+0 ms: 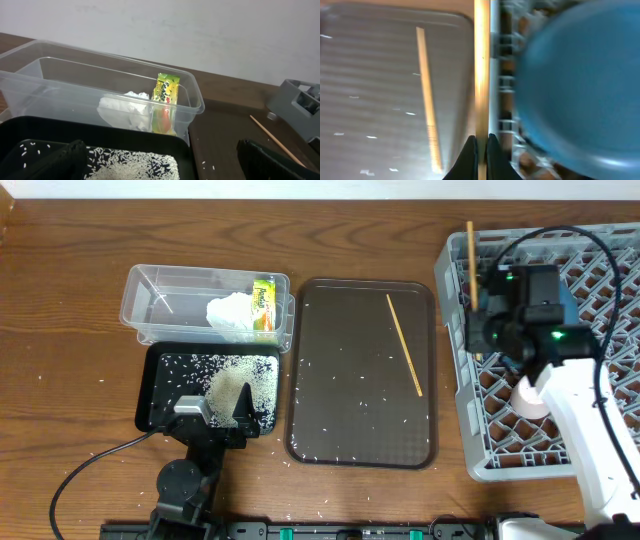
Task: Sort waste into correct bins and load items into the dishwasher rack
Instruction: 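Lift the chopstick and drop it upright into the rack, then grasp the second chopstick on the brown tray with the right gripper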
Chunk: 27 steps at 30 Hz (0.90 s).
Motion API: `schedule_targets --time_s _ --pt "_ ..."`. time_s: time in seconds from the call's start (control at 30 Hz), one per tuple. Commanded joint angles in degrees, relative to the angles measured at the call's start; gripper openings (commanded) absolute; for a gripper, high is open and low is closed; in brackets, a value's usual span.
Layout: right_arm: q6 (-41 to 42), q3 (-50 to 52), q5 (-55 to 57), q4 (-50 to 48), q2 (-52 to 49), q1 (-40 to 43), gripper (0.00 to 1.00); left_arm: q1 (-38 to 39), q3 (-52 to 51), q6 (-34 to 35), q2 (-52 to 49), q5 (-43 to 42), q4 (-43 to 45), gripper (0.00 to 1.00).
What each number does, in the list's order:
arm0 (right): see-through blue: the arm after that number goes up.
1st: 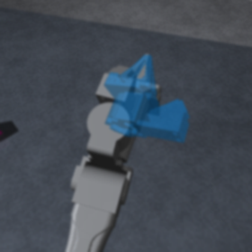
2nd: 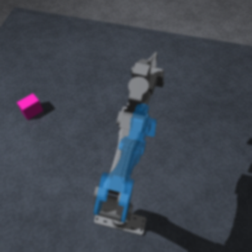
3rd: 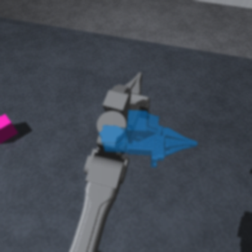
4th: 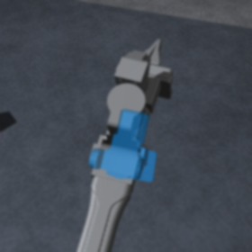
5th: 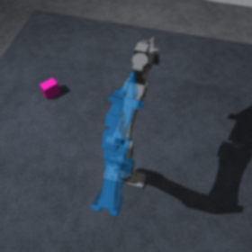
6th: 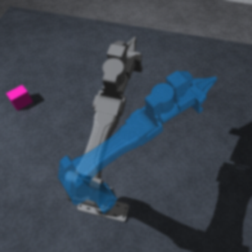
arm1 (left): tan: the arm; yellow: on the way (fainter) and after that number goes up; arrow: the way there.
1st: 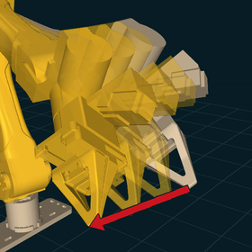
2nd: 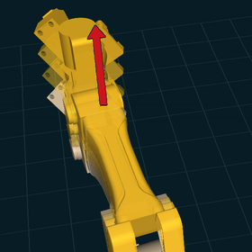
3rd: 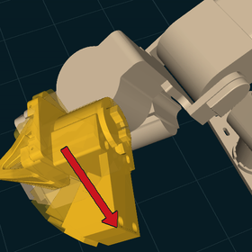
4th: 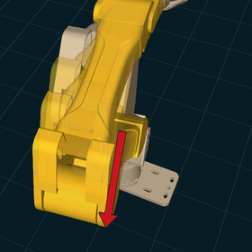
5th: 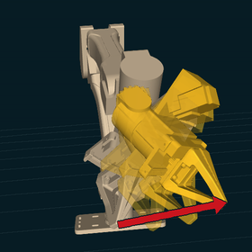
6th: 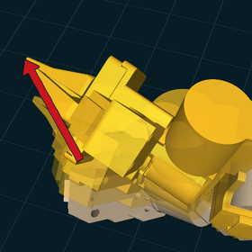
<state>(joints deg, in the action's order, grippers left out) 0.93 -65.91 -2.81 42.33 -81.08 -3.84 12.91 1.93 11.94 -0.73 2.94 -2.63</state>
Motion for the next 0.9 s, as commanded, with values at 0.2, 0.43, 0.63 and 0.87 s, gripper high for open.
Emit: schedule_targets --time_s 0.2,0.43,0.63,0.87 --pt "-4.61 0.02 6.34 -0.50 -6.25 0.68 0.31 0.07 -1.70 -0.31 0.46 0.04 -1.11 0.98" --pt "2.01 -0.20 -4.68 -0.15 -2.80 -6.78 0.49 0.07 -1.70 -0.31 0.46 0.07 -1.14 0.98" --pt "12.41 0.48 4.83 -1.77 -6.69 -17.00 0.52 0.07 -1.70 -0.31 0.46 0.07 -1.11 0.98" --pt "17.14 0.48 17.55 -8.26 -19.17 -20.04 0.41 0.07 -1.70 -0.31 0.46 0.04 -1.11 0.98"
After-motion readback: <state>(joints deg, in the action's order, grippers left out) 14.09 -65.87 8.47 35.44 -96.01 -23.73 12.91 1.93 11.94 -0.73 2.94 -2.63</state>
